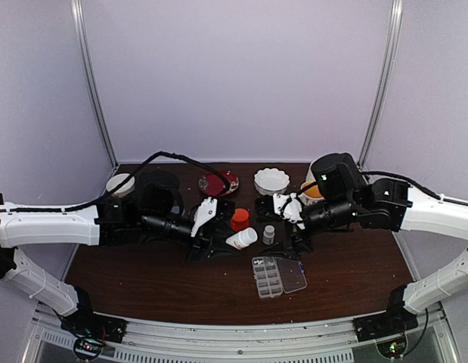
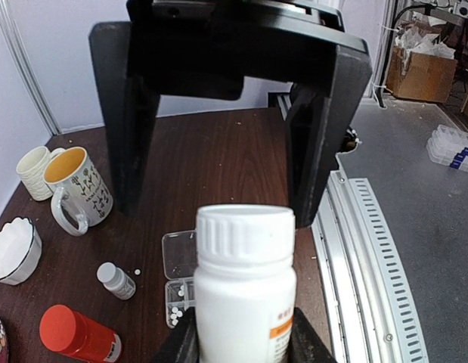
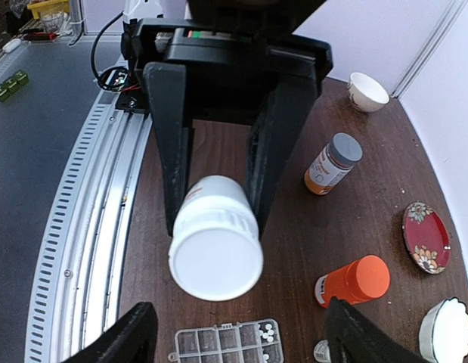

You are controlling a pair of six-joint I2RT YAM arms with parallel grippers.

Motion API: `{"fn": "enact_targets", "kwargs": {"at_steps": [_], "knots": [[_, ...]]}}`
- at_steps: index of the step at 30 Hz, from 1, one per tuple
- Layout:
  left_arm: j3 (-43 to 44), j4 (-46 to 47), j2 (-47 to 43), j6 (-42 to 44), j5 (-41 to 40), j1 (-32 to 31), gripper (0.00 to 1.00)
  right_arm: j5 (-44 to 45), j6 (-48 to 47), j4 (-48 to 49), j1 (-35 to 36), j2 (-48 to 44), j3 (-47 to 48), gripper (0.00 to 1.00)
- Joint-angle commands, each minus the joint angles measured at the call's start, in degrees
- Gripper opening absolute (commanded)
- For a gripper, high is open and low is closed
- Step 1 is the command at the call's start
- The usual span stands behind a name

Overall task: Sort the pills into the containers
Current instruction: Screw the lid of the pill bottle onto the pill bottle.

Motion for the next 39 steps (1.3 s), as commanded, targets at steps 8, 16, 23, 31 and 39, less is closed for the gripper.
{"fn": "enact_targets", "kwargs": {"at_steps": [8, 16, 23, 31, 39], "knots": [[2.4, -1.8, -0.2, 0.2, 1.1, 0.3, 0.1, 0.5, -1.2, 0.7, -0.5, -1.1, 4.5, 0.94], [3.5, -3.2, 0.4, 0.6, 0.9, 0.3, 0.11, -3.6, -5.0, -9.0, -0.5, 5.4, 13.3, 0.64], [3.4, -3.4, 0.2, 0.7, 0.7, 0.3, 0.1, -5.1, -6.6, -10.6, -0.5, 6.6, 14.0, 0.68], [3.4, -3.6, 0.1, 0.8, 0.7, 0.3, 0.1, -5.9, -6.2, -9.7, -0.4, 5.1, 11.7, 0.7], [3.5, -3.7, 0.0, 0.7, 0.8, 0.3, 0.1, -4.2, -5.7, -8.5, 0.4, 5.5, 11.5, 0.57]]}}
